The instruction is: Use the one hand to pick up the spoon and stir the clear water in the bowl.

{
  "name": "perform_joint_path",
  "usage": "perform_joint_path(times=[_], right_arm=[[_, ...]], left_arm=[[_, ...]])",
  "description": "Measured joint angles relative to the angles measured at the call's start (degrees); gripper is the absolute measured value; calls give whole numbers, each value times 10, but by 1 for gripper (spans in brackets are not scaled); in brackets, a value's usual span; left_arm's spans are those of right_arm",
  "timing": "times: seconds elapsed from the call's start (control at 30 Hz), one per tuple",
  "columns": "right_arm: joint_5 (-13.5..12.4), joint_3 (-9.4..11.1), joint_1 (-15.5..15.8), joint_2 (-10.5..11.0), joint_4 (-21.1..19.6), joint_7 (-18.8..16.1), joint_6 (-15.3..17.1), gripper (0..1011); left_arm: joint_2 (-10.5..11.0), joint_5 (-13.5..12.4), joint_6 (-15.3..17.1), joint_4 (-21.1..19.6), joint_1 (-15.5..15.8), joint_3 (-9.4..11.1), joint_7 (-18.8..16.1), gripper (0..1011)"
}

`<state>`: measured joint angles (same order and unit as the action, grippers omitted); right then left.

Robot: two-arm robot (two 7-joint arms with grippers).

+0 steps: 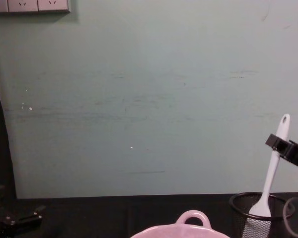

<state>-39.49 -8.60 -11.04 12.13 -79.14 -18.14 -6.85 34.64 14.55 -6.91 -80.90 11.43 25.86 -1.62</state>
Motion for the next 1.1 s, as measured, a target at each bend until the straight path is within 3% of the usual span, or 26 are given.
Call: perform_joint_path(times=[1.1], right_arm=[[-5,1,21,-5,9,4,-4,111]], left_arm=[[0,0,0,0,0,0,0,1005]])
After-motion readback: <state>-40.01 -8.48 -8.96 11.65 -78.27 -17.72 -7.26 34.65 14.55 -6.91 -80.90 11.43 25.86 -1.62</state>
